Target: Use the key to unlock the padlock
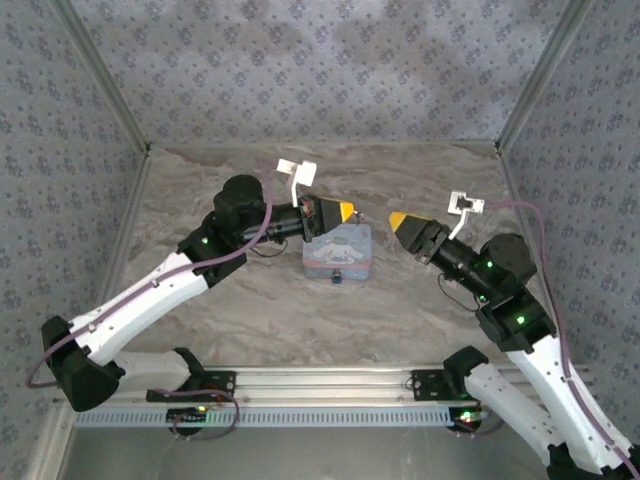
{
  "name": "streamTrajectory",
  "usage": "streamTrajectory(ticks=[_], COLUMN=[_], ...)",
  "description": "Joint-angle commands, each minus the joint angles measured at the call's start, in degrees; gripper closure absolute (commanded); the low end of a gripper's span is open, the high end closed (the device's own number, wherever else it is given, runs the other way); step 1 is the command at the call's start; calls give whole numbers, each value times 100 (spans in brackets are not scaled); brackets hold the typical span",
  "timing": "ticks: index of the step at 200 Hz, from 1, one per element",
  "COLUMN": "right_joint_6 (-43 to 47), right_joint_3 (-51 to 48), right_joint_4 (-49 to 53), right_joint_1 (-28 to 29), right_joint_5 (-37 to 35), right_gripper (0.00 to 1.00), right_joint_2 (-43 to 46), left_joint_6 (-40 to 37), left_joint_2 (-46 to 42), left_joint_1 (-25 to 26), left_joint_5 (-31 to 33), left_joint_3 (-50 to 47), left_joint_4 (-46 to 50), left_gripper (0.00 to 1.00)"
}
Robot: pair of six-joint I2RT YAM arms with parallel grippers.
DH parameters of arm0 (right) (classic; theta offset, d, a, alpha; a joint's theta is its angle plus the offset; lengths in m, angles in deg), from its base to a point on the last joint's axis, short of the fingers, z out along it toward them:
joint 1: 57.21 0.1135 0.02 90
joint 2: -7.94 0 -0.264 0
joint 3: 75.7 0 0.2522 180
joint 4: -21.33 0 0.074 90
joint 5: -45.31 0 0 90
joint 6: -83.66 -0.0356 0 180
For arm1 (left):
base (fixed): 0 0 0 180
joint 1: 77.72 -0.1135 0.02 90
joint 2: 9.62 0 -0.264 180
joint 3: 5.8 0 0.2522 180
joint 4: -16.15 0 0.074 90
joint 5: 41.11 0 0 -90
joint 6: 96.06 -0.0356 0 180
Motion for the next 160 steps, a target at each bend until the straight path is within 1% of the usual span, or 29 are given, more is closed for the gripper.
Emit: streamTrajectory(ticks=[1,11,21,44,66,78,108,135,160], right_joint_6=[184,142,141,129,79,97,38,-17,-122], right_joint_3=[230,247,255,311,274,255,183,132,-12], right_joint_4=[-96,-281,-395,-462,-631,-672,-800,-909,-1101], right_joint_1=[-24,-5,31,55,154,225,275,281,291], right_joint_5=[570,707,762,911,1129,1141,1178,1323,1363], right_gripper=[51,46,46,51,51,53,55,54,58], right_joint_2=[-264,-372,-435,-588,-713,-723,-677,-661,-588], left_joint_6=[-278,-376,-486,-499,-452,-419,-384,-334,-206], left_joint_2=[-35,13,72,113,122,113,113,69,25], left_joint_1=[46,106,175,277,295,296,299,290,237], left_joint_5=[-279,-340,-334,-389,-411,-400,-391,-297,-276], left_joint_3=[196,303,466,515,491,458,429,347,233], left_joint_4=[200,302,515,451,351,278,212,100,-82], left_gripper=[100,100,100,100,100,100,100,100,100])
